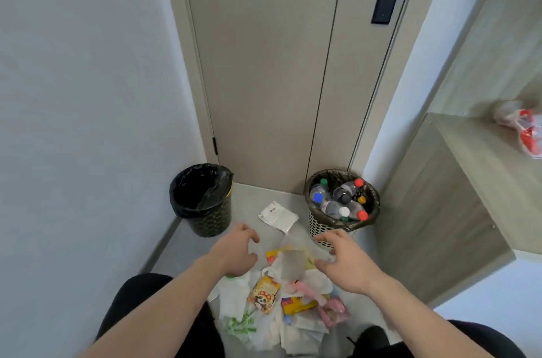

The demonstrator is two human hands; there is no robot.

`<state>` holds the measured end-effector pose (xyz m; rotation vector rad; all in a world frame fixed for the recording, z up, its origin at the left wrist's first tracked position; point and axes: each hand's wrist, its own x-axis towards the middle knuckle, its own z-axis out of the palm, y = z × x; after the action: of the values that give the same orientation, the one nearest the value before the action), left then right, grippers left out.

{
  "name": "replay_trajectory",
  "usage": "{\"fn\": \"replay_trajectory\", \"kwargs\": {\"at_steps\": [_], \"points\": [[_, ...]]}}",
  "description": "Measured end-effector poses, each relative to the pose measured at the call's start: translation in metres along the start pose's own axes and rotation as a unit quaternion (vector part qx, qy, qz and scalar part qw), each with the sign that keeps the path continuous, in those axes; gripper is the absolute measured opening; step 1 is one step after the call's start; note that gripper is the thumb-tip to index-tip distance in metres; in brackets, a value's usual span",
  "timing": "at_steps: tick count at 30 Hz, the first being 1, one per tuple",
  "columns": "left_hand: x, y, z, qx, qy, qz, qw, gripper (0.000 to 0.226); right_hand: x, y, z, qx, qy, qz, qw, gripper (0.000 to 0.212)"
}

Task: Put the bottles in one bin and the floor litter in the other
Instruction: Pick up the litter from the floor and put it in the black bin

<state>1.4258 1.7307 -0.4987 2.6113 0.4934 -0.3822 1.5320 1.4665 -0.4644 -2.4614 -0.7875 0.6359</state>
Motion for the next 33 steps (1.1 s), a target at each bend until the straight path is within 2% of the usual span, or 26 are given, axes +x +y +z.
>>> {"fn": "replay_trajectory", "kwargs": {"at_steps": [3,8,15,18,24,26,30,33], "points": [[0.010,-0.021,-0.018,0.017,-0.005,-0.026,1.000,0.046,0.006,-0.006,-0.013,-0.040,0.018,-0.028,0.999,0.050],[0.051,-0.076,-0.049,0.045,0.008,-0.103,0.994,0.043,0.036,0.007,0.000,-0.055,-0.020,-0.007,0.998,0.056],[0.133,-0.158,-0.025,0.061,-0.037,-0.199,0.977,0.054,0.110,-0.010,0.036,-0.015,-0.080,-0.046,0.996,0.063],[0.173,-0.173,-0.022,0.106,-0.040,-0.195,0.974,0.059,0.133,-0.008,0.040,-0.040,-0.104,-0.052,0.992,0.066],[0.233,-0.188,-0.007,0.096,-0.059,-0.208,0.972,0.067,0.149,-0.021,0.041,-0.052,-0.128,-0.036,0.990,0.043],[0.244,-0.193,-0.002,0.073,-0.043,-0.201,0.976,0.067,0.152,-0.022,0.043,-0.057,-0.123,-0.034,0.990,0.046],[0.253,-0.189,0.008,0.087,0.016,-0.136,0.987,0.066,0.148,-0.013,0.044,-0.052,-0.103,-0.052,0.992,0.066],[0.257,-0.178,0.017,0.105,-0.004,-0.094,0.990,0.069,0.145,-0.013,0.044,-0.061,-0.116,-0.050,0.990,0.067]]}}
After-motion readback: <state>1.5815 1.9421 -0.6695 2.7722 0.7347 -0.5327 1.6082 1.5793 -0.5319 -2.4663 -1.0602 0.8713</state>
